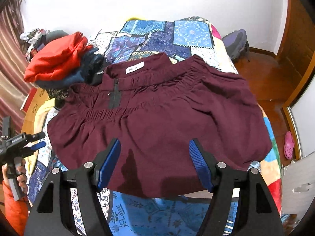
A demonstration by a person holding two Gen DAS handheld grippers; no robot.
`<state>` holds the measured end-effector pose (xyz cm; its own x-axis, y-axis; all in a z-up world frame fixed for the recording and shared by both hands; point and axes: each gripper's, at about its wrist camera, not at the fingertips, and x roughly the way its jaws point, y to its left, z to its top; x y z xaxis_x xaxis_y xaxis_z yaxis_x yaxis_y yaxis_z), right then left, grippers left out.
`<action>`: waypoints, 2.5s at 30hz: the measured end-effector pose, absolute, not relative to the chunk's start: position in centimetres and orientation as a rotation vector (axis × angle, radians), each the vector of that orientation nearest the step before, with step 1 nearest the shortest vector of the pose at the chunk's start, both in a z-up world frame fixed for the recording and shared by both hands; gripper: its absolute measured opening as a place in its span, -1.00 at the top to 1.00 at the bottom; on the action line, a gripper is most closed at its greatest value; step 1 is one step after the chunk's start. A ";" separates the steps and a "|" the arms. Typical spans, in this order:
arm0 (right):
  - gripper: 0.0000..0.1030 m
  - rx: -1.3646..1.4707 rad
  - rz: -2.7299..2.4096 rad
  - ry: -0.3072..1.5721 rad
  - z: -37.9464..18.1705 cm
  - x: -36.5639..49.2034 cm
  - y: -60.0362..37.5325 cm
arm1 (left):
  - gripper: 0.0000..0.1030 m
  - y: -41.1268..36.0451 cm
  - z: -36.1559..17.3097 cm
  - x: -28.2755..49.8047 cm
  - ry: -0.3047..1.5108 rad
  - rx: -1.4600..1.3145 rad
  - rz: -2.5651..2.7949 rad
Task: Fold large clothes
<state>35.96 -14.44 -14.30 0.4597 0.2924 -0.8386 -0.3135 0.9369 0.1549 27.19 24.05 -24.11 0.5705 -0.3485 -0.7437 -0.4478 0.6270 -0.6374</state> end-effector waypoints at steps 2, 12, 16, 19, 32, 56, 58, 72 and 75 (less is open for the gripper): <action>-0.32 -0.012 0.383 1.043 -14.6 36.0 -14.2 | -0.28 24.4 -25.5 28.0 1.003 -0.991 0.078; -0.32 -0.061 0.371 1.079 -16.0 36.4 -13.2 | -0.42 23.7 -32.6 31.9 1.048 -1.212 0.103; -0.32 -0.077 0.368 1.077 -16.0 36.4 -12.8 | -0.43 23.1 -31.9 32.9 0.989 -1.167 0.173; -0.33 -0.086 0.389 1.082 -15.7 36.3 -12.5 | -0.25 21.5 -30.9 33.4 0.975 -1.085 0.247; -0.32 -0.176 0.459 1.050 -13.6 35.4 -9.0 | 0.61 15.6 -16.1 28.3 0.721 -0.558 0.248; -0.35 -0.072 0.850 1.253 -18.4 32.6 -0.3 | 0.62 10.9 -5.1 27.7 0.581 -0.211 0.327; -0.35 -0.061 0.772 1.199 -17.2 33.4 -3.4 | 0.62 8.4 -5.2 29.3 0.587 -0.187 0.284; -0.35 0.102 0.401 1.049 -13.3 36.7 -19.9 | 0.49 -9.2 -15.2 36.2 0.898 0.096 -0.071; -0.35 0.096 0.406 1.031 -12.5 36.0 -20.2 | 0.30 -9.4 -14.8 34.9 0.901 0.108 -0.097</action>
<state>36.01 -20.20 -12.49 0.4470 0.3722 -0.8134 -0.2830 0.9215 0.2662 34.94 -9.44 -14.81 0.6170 -0.0384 -0.7860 0.1290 0.9902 0.0529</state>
